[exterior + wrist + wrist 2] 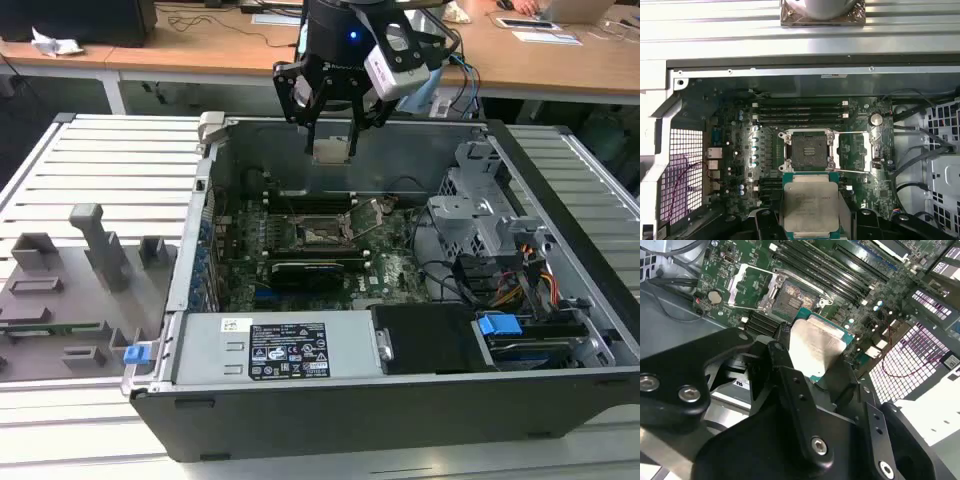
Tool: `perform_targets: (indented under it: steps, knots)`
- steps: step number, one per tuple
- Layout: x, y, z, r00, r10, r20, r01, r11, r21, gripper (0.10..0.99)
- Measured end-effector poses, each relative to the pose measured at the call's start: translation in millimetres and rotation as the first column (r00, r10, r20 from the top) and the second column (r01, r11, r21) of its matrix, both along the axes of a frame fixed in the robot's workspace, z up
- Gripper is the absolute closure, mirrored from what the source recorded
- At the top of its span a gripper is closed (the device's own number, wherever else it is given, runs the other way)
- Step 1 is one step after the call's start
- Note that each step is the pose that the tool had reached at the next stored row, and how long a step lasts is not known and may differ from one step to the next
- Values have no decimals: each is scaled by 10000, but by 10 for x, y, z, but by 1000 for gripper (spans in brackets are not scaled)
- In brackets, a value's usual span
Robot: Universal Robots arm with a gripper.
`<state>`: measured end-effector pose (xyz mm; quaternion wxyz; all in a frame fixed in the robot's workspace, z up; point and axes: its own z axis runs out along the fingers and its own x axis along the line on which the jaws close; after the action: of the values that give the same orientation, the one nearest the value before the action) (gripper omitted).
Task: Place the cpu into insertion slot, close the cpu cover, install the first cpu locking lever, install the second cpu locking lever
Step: 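Place the cpu into insertion slot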
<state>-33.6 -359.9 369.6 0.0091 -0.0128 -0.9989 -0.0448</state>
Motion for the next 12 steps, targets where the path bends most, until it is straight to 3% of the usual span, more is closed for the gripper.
perform_targets:
  steps: [12]
  knots:
    - [0,1,-1,9965,-832,0,832,9965,-1,557]
